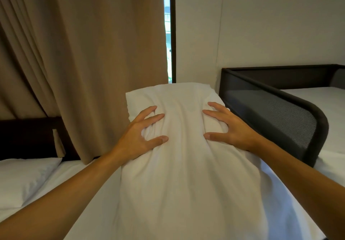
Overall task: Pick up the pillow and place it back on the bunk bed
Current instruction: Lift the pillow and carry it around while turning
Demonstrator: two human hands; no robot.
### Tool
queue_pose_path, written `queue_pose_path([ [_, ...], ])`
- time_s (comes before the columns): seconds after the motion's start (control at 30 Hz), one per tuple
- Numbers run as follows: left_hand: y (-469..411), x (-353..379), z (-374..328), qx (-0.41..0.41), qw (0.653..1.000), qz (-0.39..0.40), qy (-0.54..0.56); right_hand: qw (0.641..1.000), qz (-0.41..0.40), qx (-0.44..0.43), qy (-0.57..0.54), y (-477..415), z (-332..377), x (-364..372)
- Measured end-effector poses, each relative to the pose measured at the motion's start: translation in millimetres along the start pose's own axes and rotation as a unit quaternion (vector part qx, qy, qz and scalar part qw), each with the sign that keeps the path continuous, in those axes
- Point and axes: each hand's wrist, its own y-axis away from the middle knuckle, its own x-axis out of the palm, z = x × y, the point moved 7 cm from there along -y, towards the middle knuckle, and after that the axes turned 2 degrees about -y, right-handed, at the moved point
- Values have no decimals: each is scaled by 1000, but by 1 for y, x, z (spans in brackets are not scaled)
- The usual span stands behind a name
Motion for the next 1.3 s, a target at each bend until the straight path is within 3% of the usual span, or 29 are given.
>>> queue_pose_path([
  [0.53, -77, -4, 80, 46, 998, 21, 48, 998, -37, 41, 16, -75, -9, 21],
  [1.3, -209, 41, 105, 101, 994, 22, 44, 995, -82, 38, 46, -161, -74, -30],
])
